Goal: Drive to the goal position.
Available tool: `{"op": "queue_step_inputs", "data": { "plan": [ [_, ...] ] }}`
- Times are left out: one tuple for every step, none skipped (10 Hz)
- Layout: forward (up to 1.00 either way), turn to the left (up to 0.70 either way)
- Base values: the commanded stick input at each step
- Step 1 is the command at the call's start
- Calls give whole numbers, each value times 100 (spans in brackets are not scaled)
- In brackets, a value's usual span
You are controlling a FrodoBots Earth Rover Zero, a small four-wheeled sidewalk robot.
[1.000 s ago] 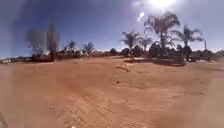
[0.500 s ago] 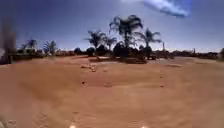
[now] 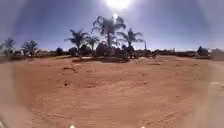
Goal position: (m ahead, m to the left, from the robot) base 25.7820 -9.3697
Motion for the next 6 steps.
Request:
{"op": "queue_step_inputs", "data": {
  "plan": [
    [0,0],
    [0,0],
    [0,0],
    [0,0],
    [0,0],
    [0,0]
  ]
}}
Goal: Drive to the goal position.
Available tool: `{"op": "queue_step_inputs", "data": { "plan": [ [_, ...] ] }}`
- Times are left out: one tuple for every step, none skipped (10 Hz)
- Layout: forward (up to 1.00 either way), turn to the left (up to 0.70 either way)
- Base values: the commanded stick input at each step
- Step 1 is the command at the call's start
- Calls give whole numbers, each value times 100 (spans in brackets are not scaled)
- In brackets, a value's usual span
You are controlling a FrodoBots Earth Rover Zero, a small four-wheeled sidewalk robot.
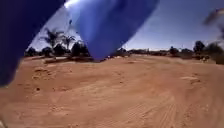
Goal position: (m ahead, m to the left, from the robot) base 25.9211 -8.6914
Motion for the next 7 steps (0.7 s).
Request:
{"op": "queue_step_inputs", "data": {
  "plan": [
    [0,0],
    [0,0],
    [0,0],
    [17,0],
    [34,0],
    [70,0],
    [70,0]
  ]
}}
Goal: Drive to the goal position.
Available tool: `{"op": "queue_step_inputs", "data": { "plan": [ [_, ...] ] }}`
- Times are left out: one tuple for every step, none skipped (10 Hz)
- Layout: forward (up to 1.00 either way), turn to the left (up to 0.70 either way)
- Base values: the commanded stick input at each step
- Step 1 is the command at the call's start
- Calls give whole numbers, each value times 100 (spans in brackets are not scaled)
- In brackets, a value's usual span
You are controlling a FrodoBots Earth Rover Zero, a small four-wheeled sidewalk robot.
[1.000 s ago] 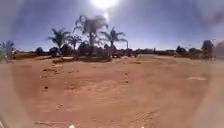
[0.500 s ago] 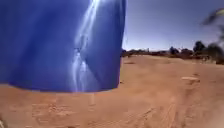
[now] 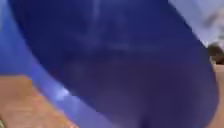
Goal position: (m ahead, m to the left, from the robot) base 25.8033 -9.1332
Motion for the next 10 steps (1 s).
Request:
{"op": "queue_step_inputs", "data": {
  "plan": [
    [70,0],
    [70,0],
    [70,0],
    [70,0],
    [70,0],
    [70,0],
    [70,0],
    [70,0],
    [70,0],
    [70,0]
  ]
}}
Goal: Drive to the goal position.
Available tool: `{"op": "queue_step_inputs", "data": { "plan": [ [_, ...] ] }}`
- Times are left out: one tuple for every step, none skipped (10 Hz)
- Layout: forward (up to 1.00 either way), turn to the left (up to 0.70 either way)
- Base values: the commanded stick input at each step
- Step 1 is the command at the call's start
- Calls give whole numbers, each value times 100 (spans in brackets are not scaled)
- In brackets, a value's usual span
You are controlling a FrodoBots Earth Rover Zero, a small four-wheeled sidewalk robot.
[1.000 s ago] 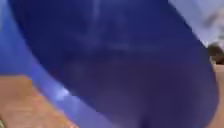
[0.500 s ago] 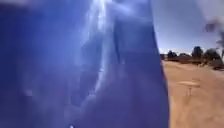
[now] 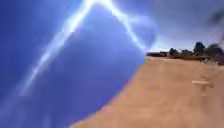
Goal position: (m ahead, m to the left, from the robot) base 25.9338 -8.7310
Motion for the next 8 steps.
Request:
{"op": "queue_step_inputs", "data": {
  "plan": [
    [70,-35],
    [70,-35],
    [70,-35],
    [70,-35],
    [70,0],
    [70,0],
    [70,0],
    [70,0]
  ]
}}
